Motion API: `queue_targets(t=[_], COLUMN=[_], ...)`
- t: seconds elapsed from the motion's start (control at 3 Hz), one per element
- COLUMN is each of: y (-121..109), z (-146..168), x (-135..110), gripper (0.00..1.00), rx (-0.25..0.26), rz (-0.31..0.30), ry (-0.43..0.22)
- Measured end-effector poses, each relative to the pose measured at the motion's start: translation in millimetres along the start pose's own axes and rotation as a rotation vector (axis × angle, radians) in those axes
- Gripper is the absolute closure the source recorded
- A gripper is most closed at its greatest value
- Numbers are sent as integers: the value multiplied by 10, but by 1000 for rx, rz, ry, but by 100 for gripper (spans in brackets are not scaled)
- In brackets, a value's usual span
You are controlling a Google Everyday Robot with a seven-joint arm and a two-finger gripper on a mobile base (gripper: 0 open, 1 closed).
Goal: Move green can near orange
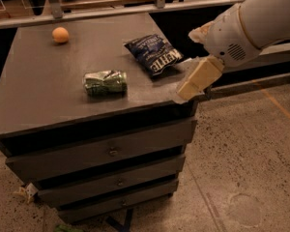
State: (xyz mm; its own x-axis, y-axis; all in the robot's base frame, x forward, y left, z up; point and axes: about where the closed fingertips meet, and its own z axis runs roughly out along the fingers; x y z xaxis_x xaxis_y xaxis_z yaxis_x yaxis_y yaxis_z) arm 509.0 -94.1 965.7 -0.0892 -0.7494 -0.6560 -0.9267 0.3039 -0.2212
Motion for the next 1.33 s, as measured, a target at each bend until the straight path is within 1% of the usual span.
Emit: queue_targets(t=[0.33, 0.67, 1.0, 1.33], y=[-27, 10, 139, 207], z=[5, 101, 465, 840], x=[-34, -18, 12, 69], gripper=[0, 0, 0, 0], rx=[12, -6, -69, -103], rz=[-2, 38, 100, 158], ry=[-9, -31, -78, -119])
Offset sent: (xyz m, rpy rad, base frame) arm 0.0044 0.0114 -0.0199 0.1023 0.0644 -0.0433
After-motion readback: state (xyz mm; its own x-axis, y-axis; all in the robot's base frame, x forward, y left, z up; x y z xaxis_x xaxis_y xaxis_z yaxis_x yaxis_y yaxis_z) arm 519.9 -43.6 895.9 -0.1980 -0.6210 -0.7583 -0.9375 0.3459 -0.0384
